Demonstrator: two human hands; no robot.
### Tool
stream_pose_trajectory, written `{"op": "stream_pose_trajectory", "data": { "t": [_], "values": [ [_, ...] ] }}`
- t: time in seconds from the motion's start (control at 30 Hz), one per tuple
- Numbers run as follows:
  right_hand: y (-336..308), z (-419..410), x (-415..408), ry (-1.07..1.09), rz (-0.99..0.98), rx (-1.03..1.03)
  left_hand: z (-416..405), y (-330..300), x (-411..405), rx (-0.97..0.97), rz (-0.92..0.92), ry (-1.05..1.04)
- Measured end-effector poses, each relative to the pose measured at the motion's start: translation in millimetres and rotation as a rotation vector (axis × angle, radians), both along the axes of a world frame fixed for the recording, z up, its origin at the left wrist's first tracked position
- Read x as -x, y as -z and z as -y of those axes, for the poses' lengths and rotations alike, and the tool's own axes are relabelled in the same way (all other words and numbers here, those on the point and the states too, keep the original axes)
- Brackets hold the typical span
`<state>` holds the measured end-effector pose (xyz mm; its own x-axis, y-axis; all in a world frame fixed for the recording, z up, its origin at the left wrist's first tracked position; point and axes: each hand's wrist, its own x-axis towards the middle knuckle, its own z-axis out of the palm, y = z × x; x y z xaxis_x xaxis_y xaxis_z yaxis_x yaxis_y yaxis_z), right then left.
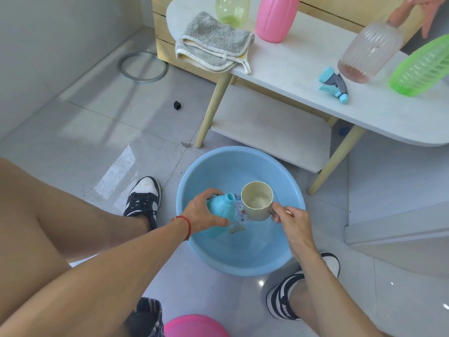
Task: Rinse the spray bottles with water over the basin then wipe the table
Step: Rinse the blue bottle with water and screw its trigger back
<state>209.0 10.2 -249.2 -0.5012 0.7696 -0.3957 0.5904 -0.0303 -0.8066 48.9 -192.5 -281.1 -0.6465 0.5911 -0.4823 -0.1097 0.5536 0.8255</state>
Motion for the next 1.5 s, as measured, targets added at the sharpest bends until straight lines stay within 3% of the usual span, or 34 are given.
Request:
{"op": "stream_pose_trajectory", "data": {
  "t": [0.37,0.97,1.5],
  "values": [
    [-68,5,9,-0.088,0.002,-0.421,-8,-3,-4,0.056,-0.070,0.038],
    [-69,23,19,-0.298,0.018,-0.836,-12,-5,-6,0.063,-0.061,0.054],
    [-72,21,18,-0.358,-0.069,-1.007,-12,0,-6,0.088,-0.098,0.103]
  ]
}}
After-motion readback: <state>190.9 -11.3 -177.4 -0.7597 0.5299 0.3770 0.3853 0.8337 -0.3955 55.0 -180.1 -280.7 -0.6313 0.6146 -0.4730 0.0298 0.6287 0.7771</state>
